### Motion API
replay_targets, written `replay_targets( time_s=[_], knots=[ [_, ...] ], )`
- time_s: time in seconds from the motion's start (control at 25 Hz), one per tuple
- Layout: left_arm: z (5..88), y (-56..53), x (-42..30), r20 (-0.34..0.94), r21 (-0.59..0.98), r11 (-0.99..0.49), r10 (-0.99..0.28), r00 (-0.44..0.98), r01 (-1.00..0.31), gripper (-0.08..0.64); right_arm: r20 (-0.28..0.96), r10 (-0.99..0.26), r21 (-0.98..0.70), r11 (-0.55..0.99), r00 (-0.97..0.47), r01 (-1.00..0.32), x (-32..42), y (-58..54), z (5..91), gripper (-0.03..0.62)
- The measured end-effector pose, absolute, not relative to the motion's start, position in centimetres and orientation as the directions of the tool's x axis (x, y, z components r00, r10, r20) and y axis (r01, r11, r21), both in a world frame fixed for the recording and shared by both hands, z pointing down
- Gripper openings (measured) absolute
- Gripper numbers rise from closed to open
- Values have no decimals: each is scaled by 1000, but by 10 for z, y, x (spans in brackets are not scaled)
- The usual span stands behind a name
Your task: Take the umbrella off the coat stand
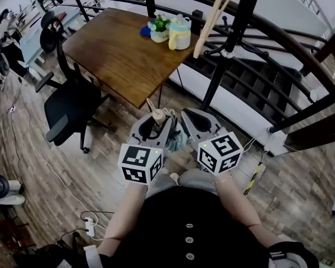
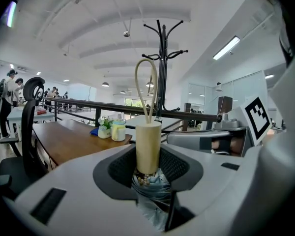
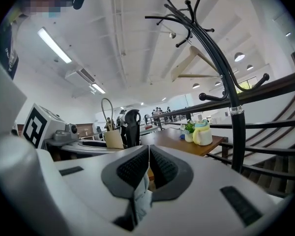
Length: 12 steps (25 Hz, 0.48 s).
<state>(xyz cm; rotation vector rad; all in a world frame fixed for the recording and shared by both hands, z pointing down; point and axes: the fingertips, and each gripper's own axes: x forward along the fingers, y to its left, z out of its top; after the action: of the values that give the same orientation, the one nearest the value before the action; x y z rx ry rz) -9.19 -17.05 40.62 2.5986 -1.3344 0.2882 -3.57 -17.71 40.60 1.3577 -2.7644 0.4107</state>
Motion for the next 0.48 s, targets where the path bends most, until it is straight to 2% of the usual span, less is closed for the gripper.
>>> replay_targets(
  time_s=[0.48],
  knots=[
    [409,-171,-97,268,95,-562,-780,565,-821,146,158,-775,-212,579,-612,-787,-35,-178,407,31]
  ],
)
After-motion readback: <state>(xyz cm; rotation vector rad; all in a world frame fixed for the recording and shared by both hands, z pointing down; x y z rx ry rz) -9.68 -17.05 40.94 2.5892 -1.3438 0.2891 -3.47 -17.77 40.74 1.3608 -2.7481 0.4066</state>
